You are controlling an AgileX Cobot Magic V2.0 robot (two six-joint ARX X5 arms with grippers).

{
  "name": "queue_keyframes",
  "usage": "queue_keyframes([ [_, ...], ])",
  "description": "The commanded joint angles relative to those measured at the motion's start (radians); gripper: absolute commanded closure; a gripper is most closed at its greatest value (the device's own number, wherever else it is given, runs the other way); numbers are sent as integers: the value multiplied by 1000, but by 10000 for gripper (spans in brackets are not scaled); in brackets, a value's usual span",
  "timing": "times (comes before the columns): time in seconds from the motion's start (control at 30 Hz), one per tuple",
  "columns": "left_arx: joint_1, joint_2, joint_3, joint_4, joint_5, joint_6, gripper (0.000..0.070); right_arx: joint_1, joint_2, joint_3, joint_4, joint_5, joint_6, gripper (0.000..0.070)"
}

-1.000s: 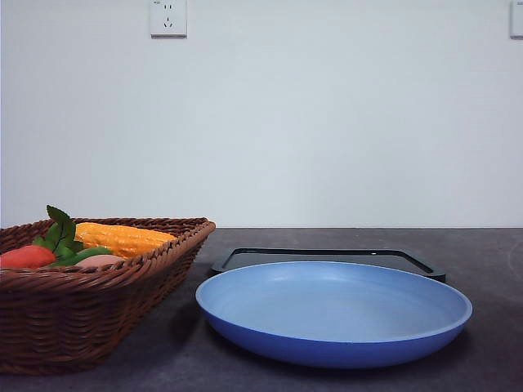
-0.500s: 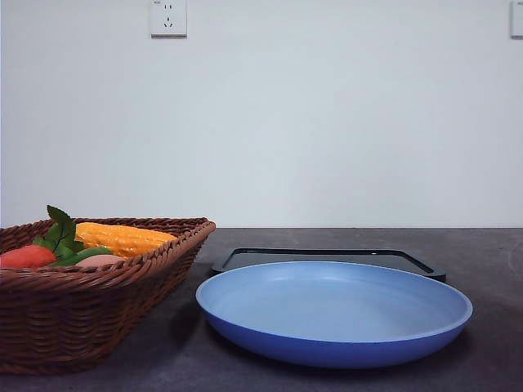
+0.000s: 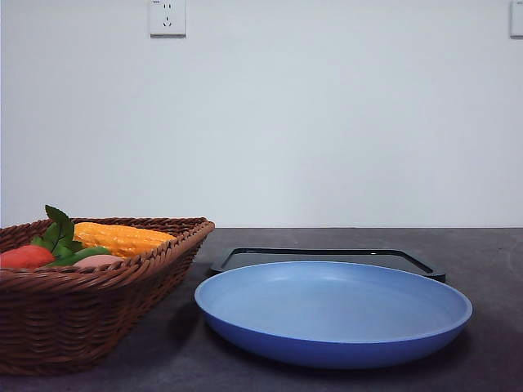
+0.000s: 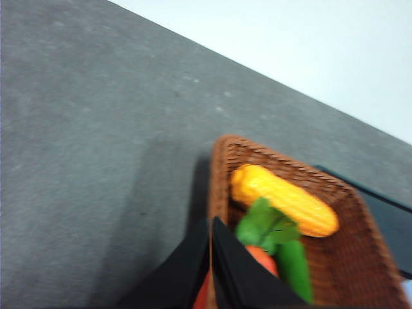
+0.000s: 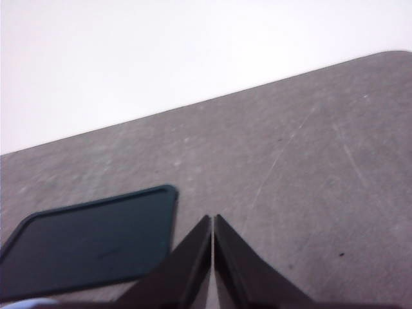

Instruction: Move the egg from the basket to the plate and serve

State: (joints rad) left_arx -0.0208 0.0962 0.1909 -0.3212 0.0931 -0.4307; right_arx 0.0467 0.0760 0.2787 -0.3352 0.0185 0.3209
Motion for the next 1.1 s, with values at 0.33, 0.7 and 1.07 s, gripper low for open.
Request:
queue_keyframes([
  [0.33, 0, 307, 307, -108, 256, 93, 700, 19, 268, 312, -208, -145, -27, 700],
  [0.7, -44, 660, 602, -444, 462, 293, 700, 49, 583, 475, -385, -373, -146, 700],
  [1.07, -159, 760, 653, -493, 513, 303, 459, 97, 784, 483, -436, -489, -150, 454],
])
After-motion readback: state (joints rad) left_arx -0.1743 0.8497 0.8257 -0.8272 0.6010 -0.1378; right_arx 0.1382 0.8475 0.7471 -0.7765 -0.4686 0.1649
